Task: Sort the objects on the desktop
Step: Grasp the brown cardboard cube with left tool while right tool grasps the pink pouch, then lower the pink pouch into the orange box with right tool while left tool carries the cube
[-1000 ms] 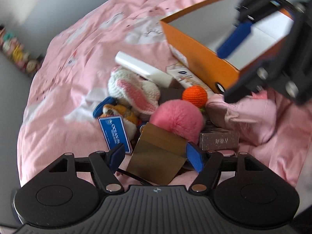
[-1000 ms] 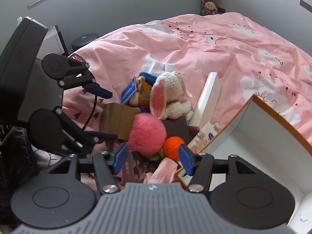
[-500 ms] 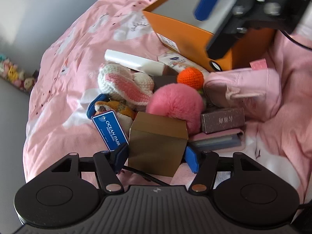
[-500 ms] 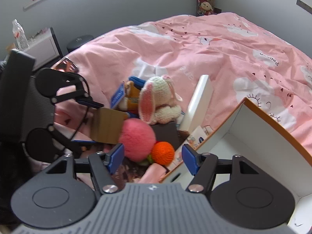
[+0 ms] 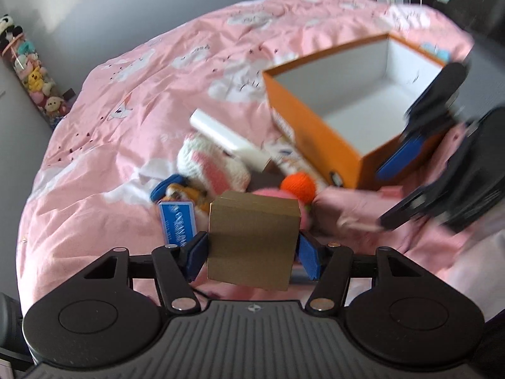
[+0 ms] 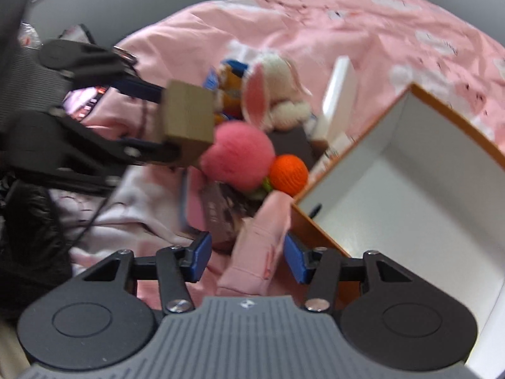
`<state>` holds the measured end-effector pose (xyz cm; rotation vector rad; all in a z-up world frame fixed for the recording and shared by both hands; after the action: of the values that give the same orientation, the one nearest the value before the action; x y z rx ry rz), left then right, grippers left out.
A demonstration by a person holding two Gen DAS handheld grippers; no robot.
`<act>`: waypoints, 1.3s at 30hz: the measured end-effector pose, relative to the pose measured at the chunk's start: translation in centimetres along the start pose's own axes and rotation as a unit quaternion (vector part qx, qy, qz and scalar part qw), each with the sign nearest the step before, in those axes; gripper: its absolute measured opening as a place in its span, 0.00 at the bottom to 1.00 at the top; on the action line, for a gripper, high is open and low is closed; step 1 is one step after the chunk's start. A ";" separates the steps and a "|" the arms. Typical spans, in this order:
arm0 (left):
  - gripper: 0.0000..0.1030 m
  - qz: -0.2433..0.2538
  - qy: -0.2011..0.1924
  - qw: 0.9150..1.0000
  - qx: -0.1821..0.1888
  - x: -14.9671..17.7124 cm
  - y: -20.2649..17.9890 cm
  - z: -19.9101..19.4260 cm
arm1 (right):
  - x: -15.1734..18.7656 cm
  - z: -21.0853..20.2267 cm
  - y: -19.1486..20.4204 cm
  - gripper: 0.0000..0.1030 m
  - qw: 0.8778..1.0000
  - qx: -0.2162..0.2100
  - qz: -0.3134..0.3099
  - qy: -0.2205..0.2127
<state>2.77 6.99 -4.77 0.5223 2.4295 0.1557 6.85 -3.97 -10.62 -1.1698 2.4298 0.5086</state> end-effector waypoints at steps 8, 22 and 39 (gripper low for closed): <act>0.68 -0.031 -0.016 0.999 0.030 -1.3 -1.7 -0.3 | 0.3 2.2 -0.3 0.38 1.000 0.007 -0.001 0.010; 0.68 -0.076 -0.043 0.995 0.051 -4.0 -2.0 -2.1 | 0.9 -5.3 -0.2 0.19 0.998 -0.006 -0.011 -0.060; 0.68 -0.135 -0.093 0.985 0.051 -11.7 -3.1 -1.9 | -2.0 -17.1 -6.9 0.16 0.965 0.097 0.061 -0.237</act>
<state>8.92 -0.58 2.67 0.2344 2.3042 -0.1277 10.24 -14.91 3.95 -0.7204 2.0844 0.5042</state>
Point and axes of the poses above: each gripper's, at about its wrist camera, not at the fingertips, and z roughly the way its jaws point, y to its left, x to its underside, the point moved 7 cm from there along z, roughly the way its jaws point, and after that the axes turned 3 degrees about z, right-handed, at the moved point
